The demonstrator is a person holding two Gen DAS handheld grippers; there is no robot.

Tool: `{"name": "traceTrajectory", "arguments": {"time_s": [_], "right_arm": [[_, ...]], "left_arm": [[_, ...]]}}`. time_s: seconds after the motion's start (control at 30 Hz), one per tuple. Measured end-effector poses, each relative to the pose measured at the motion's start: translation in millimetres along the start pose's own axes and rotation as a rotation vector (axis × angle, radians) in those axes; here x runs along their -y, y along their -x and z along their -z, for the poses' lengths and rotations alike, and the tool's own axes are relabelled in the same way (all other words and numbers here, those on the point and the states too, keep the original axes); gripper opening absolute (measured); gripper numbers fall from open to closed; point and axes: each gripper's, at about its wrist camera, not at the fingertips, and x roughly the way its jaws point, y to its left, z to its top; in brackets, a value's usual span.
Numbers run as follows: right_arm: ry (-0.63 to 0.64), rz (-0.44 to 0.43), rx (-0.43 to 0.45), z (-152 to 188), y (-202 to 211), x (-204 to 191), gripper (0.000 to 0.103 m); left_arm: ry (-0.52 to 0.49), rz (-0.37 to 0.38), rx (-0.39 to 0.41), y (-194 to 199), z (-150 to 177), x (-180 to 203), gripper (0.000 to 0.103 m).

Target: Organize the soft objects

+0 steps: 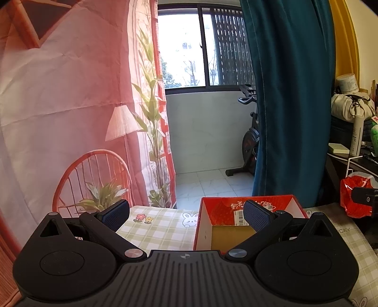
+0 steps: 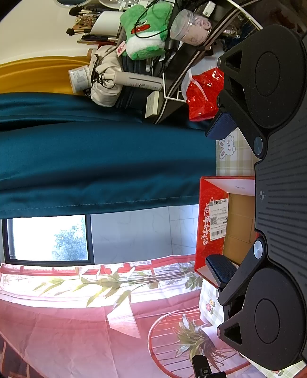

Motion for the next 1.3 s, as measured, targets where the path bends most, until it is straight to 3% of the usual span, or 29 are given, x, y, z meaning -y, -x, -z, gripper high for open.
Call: {"name": "traceTrajectory", "arguments": {"time_s": [0.97, 1.17, 1.3], "right_arm": [[-0.002, 0.002, -0.008, -2, -1, -1, 0.103], [-0.029, -0.035, 0.004, 5, -4, 2, 0.103], [-0.084, -0.119, 0.016, 19, -12, 10, 0.103]], "left_arm": [[0.009, 0.016, -0.034, -5, 0, -1, 0.103], [0.042, 0.037, -0.038, -10, 7, -9, 0.103], [0.071, 0.036, -0.054, -20, 20, -16, 0.103]]}}
